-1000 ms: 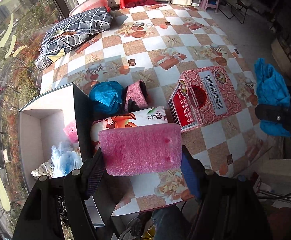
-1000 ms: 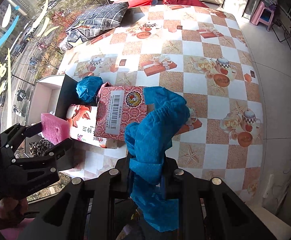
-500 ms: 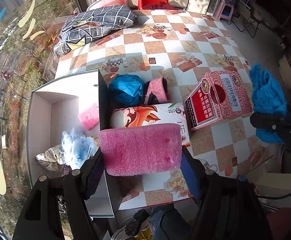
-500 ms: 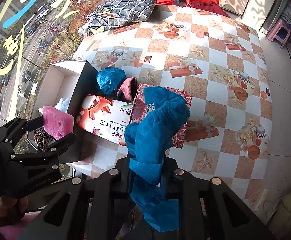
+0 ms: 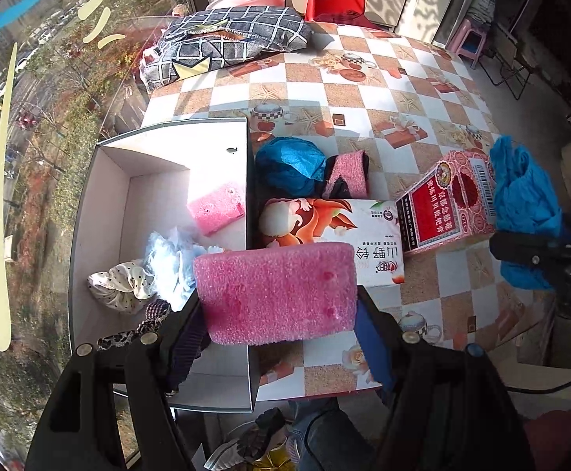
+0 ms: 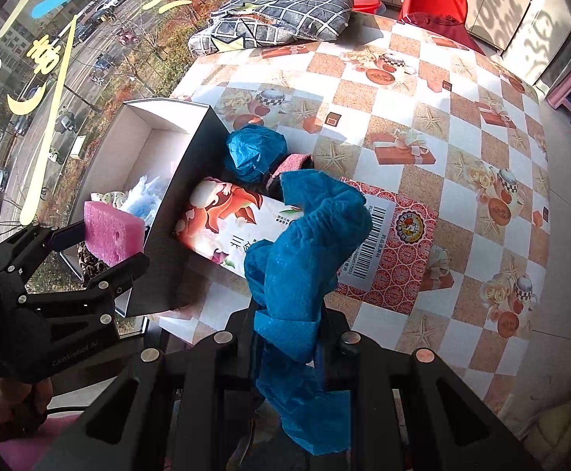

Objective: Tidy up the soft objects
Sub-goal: 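Lift the blue cloth and pink sponge and carry both over the white box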

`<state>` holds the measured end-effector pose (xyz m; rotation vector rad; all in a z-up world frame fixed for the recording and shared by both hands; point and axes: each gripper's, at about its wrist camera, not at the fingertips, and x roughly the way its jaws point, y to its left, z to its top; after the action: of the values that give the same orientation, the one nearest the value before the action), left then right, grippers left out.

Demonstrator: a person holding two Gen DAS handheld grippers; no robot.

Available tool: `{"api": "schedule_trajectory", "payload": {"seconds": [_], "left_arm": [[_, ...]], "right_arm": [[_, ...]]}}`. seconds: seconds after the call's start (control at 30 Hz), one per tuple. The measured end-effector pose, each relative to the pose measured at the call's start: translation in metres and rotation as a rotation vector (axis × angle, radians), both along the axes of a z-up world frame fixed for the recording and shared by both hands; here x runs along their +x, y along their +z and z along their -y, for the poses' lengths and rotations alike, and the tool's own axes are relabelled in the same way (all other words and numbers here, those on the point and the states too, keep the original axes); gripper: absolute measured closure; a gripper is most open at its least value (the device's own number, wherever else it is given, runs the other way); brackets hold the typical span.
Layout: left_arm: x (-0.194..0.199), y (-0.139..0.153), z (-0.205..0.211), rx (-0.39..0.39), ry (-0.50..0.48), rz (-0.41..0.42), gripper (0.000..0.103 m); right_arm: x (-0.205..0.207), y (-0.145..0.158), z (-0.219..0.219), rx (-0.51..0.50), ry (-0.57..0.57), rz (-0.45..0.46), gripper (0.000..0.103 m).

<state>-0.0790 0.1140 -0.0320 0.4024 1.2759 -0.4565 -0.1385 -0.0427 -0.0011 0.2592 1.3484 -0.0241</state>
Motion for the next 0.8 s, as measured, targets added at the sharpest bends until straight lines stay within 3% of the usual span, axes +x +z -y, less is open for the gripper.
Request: {"api": "schedule_trajectory", "payload": {"seconds": [0.8], "left_arm": [[0.021,0.0,-0.043,-0.015,0.128,0.009,0.029]], "right_arm": [[0.035,-0.006,-0.043,-0.018,0.149,-0.024,0.082]]}}
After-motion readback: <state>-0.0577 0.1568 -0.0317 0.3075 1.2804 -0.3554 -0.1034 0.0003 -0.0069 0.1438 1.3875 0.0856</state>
